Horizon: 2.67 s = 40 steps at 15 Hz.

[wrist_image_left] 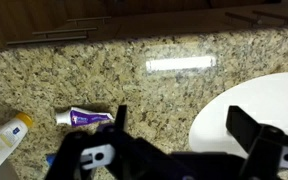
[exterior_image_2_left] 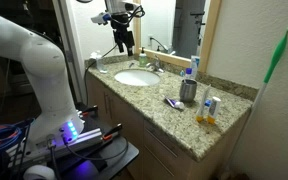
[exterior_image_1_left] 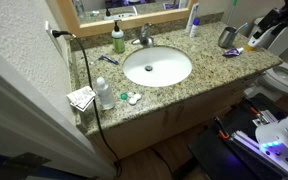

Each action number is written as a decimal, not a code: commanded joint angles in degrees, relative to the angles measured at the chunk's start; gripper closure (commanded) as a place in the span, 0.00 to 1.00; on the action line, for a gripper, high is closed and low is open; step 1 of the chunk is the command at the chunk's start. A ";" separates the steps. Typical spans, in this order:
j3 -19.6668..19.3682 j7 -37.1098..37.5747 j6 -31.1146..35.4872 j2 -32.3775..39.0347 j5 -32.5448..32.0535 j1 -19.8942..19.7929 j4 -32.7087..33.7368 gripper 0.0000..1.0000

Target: Close the tap

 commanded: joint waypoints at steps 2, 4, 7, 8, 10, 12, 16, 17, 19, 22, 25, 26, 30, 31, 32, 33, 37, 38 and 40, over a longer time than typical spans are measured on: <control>-0.14 -1.85 -0.41 0.10 -0.37 0.10 -0.12 0.00; -1.55 -5.64 0.89 -0.09 -0.12 1.54 0.10 0.00; -4.81 -13.32 -0.61 -0.48 2.02 4.76 0.59 0.00; -5.59 -14.74 -1.31 -0.47 2.96 5.42 0.76 0.00; -4.07 -12.60 0.04 -0.04 2.03 4.15 0.61 0.00; -4.73 -13.73 0.07 -0.07 2.12 4.72 0.61 0.00; -1.62 -14.11 -0.38 9.32 4.35 10.46 3.14 0.00; 0.06 -13.66 0.14 11.71 5.75 12.48 4.01 0.00; 3.53 -11.60 -3.01 15.02 7.91 15.20 9.67 0.00; 5.05 -9.16 -0.09 14.01 8.49 15.17 8.63 0.00; 5.83 -8.34 -0.15 15.81 8.56 15.31 10.46 0.00; 5.61 -8.39 -0.15 15.45 8.58 15.26 10.08 0.00; 4.37 -8.04 -2.97 27.64 13.85 16.38 17.12 0.00; 4.61 -6.86 -0.38 30.75 15.86 16.10 19.13 0.00; 5.10 -5.66 0.24 33.60 17.30 15.77 22.00 0.00; 5.37 -4.26 0.88 36.75 18.68 15.40 25.41 0.00; 6.29 -2.84 2.06 37.46 18.85 14.70 27.14 0.00; 6.35 -2.85 2.06 38.09 18.83 14.69 27.37 0.00; 6.44 -2.85 2.03 37.32 18.83 14.71 26.56 0.00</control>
